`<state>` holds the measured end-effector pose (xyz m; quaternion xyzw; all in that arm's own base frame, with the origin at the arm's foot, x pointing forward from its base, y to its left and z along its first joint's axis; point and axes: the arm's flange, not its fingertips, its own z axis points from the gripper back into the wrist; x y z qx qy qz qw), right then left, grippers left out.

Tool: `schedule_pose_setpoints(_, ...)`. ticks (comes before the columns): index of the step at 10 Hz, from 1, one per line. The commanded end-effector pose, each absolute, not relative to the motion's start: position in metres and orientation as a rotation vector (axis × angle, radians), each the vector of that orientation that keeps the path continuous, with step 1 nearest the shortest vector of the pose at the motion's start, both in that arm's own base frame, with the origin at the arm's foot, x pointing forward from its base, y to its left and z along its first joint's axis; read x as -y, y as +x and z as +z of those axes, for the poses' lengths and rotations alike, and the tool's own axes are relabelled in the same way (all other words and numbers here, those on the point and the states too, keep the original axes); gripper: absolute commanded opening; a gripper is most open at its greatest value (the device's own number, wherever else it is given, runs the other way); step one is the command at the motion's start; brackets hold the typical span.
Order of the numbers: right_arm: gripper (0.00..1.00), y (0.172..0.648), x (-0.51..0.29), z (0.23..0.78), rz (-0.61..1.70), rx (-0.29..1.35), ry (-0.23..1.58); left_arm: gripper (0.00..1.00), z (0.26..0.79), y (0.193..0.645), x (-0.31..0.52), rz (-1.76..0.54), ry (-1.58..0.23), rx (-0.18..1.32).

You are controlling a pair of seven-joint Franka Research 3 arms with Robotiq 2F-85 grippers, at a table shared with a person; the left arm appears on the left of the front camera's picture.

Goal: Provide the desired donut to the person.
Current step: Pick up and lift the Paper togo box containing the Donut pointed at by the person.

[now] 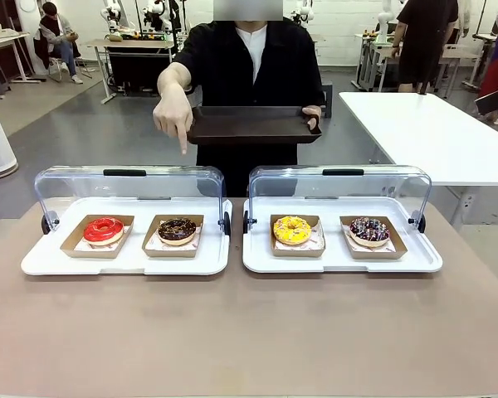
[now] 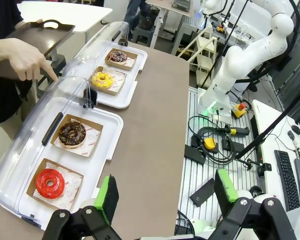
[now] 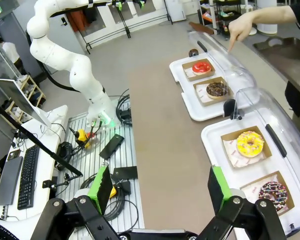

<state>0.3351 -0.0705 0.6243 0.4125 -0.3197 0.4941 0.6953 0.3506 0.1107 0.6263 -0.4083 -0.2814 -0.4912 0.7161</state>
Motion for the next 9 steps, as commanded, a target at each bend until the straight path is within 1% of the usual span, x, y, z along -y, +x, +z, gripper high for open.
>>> schedule_pose_setpoints(1,1.00,0.3345,0.0726,0.6246,1.104,0.718,0.935,1.00,0.6276,0.3501,-0.1110,-1.088,-0.911,0.625)
schedule_pose_setpoints(9,1.00,0.3345,0.0726,0.6246,1.104,0.718,0.935,1.00,0.6262,0.3507,-0.1107,-1.087,-0.904,0.623)
